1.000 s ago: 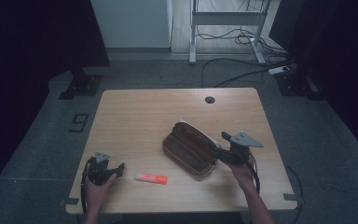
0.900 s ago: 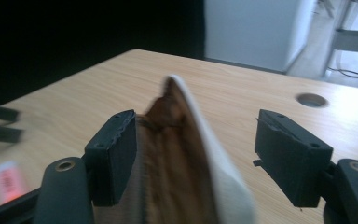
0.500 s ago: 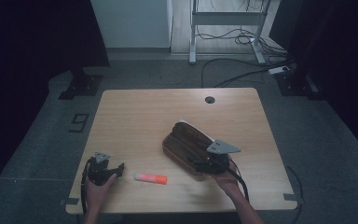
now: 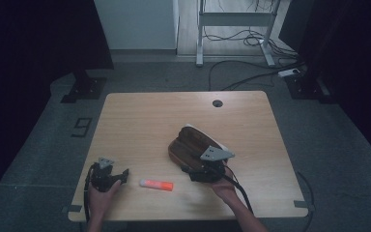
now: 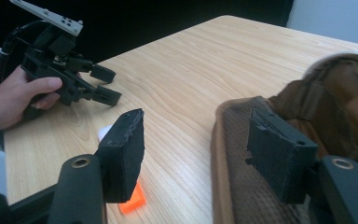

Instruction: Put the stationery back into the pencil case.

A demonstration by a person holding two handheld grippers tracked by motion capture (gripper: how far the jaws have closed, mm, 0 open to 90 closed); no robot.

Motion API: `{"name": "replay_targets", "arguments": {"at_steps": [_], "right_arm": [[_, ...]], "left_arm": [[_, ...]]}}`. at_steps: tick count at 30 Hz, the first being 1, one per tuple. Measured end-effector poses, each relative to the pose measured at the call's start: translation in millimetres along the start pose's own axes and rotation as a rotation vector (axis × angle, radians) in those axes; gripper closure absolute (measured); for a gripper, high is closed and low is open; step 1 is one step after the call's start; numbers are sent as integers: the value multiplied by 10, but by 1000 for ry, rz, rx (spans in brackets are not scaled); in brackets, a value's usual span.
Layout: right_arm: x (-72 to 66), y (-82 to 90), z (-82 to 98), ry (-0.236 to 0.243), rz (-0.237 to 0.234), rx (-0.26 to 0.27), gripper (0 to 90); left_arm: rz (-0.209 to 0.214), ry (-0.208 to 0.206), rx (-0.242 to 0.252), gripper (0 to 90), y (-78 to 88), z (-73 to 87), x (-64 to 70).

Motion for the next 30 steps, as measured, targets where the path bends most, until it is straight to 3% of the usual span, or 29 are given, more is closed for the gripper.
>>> {"name": "replay_targets", "arguments": {"at_steps": [13, 22, 30], "right_arm": [[-305, -350, 106, 6, -72, -56, 390], [-514, -526, 284, 23, -120, -119, 419], [-624, -701, 479, 41, -122, -181, 434]], "left_arm": [[1, 0, 0, 189, 0, 0, 0], [0, 0, 0, 189, 0, 0, 0], [0, 0, 0, 189, 0, 0, 0]]}}
Point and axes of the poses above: each handheld gripper's, and its own axes: y roughly backward along the jaws, z roughly out of its underside, x roughly to its right, the point moved 10 cm from there along -y, roughly forward along the jaws, and after that the axes turned 6 degrees about -y, right-handed, at the moved point
